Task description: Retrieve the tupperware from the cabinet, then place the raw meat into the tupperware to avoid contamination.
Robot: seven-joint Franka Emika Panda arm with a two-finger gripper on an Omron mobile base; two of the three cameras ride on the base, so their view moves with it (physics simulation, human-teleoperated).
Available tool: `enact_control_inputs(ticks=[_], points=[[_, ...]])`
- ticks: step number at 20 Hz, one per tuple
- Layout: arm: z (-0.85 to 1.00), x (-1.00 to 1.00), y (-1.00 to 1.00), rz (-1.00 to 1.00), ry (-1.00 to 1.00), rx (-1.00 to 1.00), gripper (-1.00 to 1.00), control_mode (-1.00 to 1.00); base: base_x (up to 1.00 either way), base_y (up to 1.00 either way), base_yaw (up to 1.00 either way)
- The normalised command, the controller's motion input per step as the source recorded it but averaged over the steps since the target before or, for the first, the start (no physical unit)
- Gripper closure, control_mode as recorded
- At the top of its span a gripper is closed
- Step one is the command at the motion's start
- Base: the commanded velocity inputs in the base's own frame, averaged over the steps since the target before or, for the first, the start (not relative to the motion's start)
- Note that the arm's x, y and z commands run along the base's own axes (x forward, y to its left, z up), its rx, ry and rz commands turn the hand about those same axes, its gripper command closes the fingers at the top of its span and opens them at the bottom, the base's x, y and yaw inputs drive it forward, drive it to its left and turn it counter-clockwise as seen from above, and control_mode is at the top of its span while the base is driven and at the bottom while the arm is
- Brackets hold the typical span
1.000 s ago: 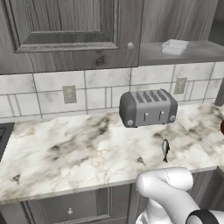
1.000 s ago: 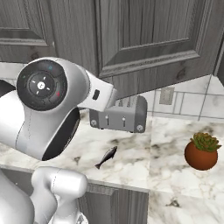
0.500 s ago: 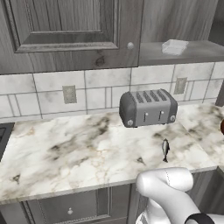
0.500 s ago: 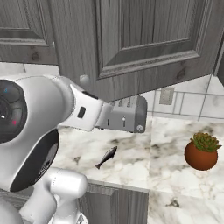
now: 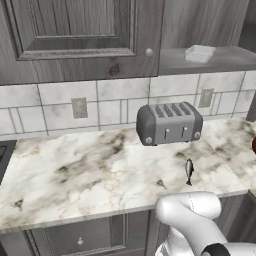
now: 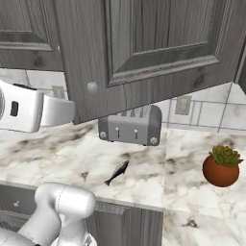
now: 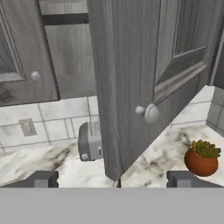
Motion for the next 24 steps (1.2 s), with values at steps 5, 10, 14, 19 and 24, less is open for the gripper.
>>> enact_control_inputs(ticks=[5, 10, 14, 19, 24], points=[[0.02, 0.07, 0.79, -0.03, 0.21, -0.27, -1.00, -1.00, 0.00, 0.00, 0.00], [0.01, 0.32, 0.73, 0.01, 0.32, -0.31, -1.00, -1.00, 0.00, 0.00, 0.00], [-0.02, 0.44, 0.21, 0.10, 0.33, -0.33, -1.00, -1.00, 0.00, 0.00, 0.00], [-0.29, 0.48, -0.05, 0.23, 0.19, -0.22, -1.00, -1.00, 0.00, 0.00, 0.00], [-0.35, 0.06, -0.09, 0.13, -0.06, -0.21, -1.00, -1.00, 0.00, 0.00, 0.00]])
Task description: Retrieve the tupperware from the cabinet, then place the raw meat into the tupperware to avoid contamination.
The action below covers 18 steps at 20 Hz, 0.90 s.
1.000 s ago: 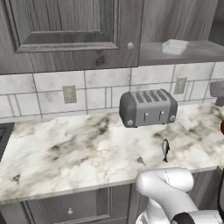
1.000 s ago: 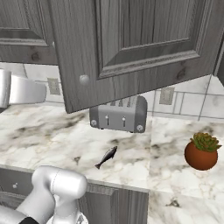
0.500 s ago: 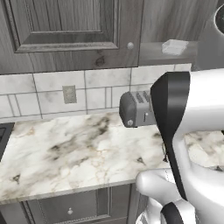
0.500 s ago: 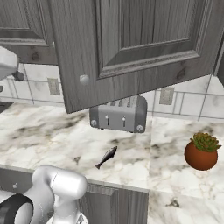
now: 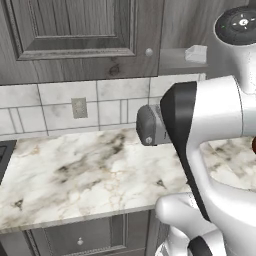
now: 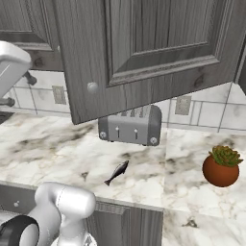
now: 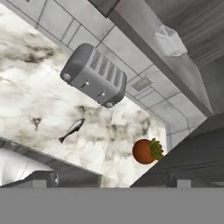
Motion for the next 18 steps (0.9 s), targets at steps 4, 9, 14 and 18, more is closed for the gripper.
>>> enact_control_inputs(ticks=[4, 9, 14, 18], points=[[-0.16, 0.26, -0.07, 0.00, 0.02, -0.18, -1.00, -1.00, 0.00, 0.00, 0.00], [-0.12, 0.31, -0.38, 0.01, 0.06, -0.11, -1.00, -1.00, 0.00, 0.00, 0.00], [0.00, 0.09, -0.40, -0.05, 0.11, -0.04, -1.00, -1.00, 0.00, 0.00, 0.00], [0.13, 0.00, -0.11, -0.16, 0.21, -0.04, -1.00, -1.00, 0.00, 0.00, 0.00]])
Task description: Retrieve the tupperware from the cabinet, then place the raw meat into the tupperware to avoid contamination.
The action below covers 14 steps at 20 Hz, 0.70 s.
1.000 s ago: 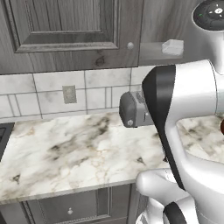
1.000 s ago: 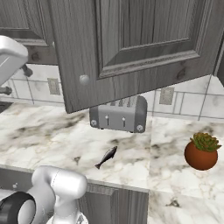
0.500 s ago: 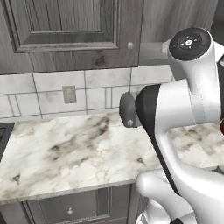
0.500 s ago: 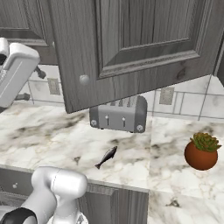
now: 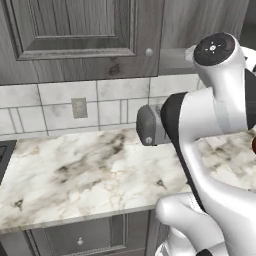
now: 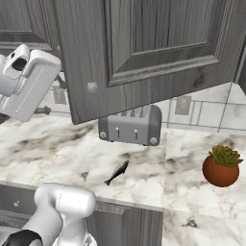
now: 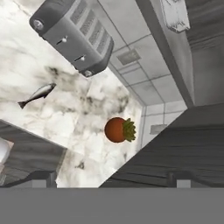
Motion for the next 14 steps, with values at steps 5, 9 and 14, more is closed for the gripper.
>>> enact_control_inputs(ticks=[5, 9, 14], points=[[0.03, 0.00, -0.24, -0.31, 0.21, -0.09, -1.00, -1.00, 0.00, 0.00, 0.00], [0.00, 0.00, -0.21, -0.32, 0.16, -0.10, -1.00, -1.00, 0.00, 0.00, 0.00], [0.00, -0.04, -0.24, -0.30, 0.12, -0.09, -1.00, -1.00, 0.00, 0.00, 0.00]])
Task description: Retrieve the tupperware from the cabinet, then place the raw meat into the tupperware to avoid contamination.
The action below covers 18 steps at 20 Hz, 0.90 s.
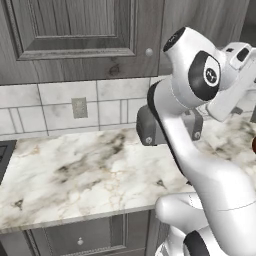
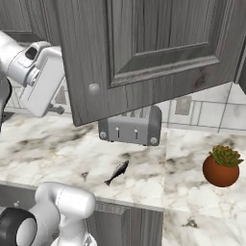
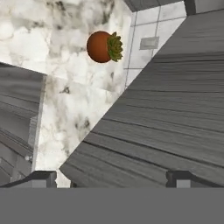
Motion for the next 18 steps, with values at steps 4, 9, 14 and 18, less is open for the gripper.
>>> enact_control_inputs(ticks=[4, 9, 14, 18], points=[[0.00, -0.09, -0.23, -0.30, 0.11, -0.08, -1.00, -1.00, 0.00, 0.00, 0.00], [-0.03, -0.47, -0.49, -0.18, 0.00, -0.02, -1.00, -1.00, 0.00, 0.00, 0.00], [-0.07, -0.67, -0.70, -0.09, -0.03, 0.00, -1.00, -1.00, 0.00, 0.00, 0.00], [-0.05, -0.65, -0.65, -0.11, -0.01, 0.00, -1.00, -1.00, 0.00, 0.00, 0.00]])
